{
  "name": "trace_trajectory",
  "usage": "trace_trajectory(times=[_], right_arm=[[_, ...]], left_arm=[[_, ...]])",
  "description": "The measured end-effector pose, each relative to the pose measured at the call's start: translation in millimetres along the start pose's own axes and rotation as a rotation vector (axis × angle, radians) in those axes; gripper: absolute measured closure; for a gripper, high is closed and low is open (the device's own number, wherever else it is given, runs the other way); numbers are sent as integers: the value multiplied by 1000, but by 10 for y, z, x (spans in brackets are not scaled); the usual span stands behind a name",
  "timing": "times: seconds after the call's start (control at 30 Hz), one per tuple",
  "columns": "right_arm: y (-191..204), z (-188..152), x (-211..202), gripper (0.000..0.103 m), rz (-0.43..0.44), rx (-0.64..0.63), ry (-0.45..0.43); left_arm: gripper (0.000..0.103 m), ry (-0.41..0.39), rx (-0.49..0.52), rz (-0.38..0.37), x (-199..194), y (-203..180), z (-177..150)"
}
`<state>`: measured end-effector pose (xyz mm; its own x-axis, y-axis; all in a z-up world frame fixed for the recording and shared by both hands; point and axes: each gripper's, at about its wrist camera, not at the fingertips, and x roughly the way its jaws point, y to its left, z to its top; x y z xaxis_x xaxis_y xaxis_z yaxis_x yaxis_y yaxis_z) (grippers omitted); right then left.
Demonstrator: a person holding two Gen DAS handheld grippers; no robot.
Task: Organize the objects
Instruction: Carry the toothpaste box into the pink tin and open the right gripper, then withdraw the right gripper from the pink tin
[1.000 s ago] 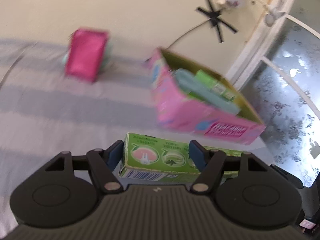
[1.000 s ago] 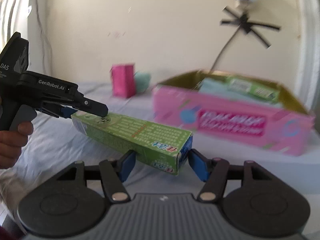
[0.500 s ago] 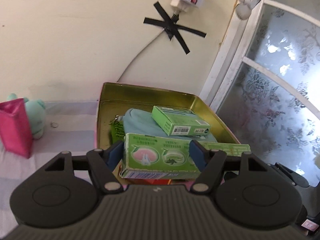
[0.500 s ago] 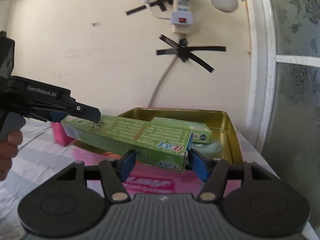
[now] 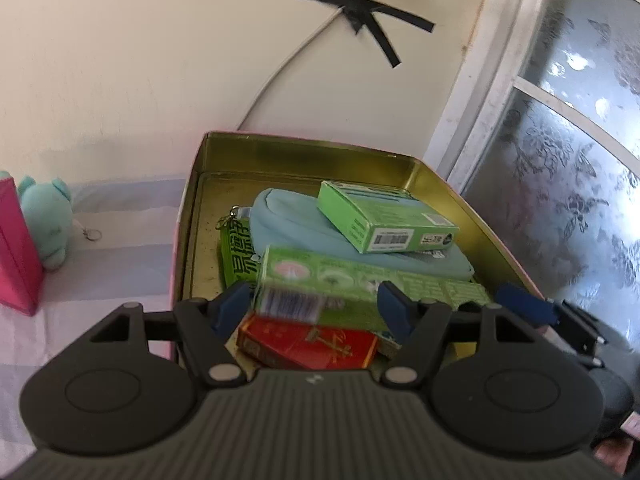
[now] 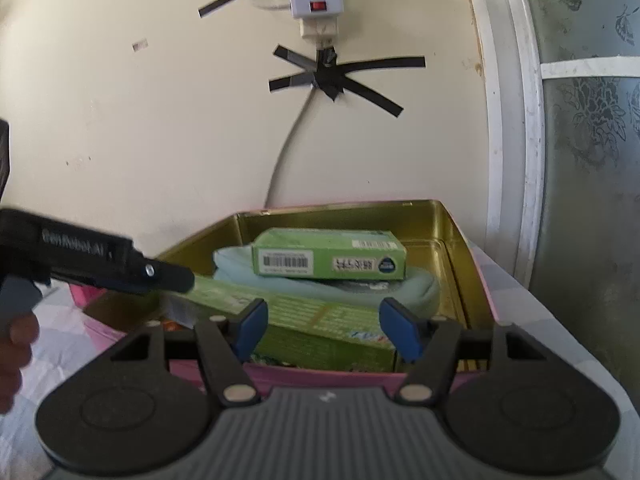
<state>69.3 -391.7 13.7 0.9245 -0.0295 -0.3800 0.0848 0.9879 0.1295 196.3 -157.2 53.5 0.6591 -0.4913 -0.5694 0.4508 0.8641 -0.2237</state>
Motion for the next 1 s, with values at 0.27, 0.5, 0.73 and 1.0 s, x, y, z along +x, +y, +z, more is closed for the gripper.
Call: trace_trajectory(times=[0.27, 0.5, 0.73, 1.0], right_arm=[[105, -96, -427, 38, 3, 59, -54], [188, -205, -632, 38, 6, 112, -41], [261, -286, -743, 38, 18, 148, -19], [334, -421, -769, 37, 17, 192, 18]], left_arm=[[31, -69, 125, 103, -368, -282, -173], [31, -71, 164, 150, -606, -358, -387], [30, -66, 177, 194, -755, -335, -569], [30, -32, 160, 250, -770, -217, -782]])
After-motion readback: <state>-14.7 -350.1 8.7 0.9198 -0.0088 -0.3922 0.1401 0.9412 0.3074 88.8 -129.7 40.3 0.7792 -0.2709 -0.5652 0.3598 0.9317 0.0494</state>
